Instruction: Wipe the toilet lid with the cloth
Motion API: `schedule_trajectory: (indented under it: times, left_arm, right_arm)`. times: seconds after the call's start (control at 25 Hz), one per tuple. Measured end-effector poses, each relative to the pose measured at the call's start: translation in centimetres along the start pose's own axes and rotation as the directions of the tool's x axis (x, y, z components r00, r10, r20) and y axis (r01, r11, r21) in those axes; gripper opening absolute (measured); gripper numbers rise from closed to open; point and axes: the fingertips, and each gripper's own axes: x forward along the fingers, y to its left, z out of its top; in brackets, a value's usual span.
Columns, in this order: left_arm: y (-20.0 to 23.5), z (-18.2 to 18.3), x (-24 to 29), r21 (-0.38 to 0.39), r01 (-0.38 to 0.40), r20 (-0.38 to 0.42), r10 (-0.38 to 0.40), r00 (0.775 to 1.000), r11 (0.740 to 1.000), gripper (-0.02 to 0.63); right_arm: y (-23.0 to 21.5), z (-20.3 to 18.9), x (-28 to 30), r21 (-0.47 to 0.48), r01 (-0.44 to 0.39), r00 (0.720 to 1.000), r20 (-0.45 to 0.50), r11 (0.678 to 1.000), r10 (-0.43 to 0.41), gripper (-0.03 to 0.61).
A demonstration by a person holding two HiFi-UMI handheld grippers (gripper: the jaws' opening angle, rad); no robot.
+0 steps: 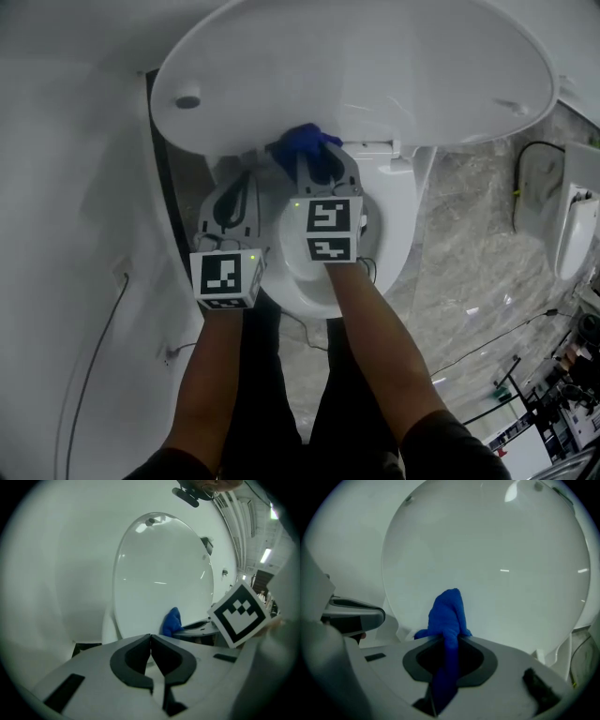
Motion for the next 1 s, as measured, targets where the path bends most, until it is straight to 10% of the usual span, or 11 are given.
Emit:
schedule_trajectory:
  times: [1.0]
  left_arm:
    - [-9.5,3.1,2.5,0.087,0.089,-0.009,-0.089,0.996,0.992,0.012]
  right_arm:
    - [-13.9,-3.9,-5.3,0.133,0.161,0.987,-0.032,0.978,-0.158,0.066]
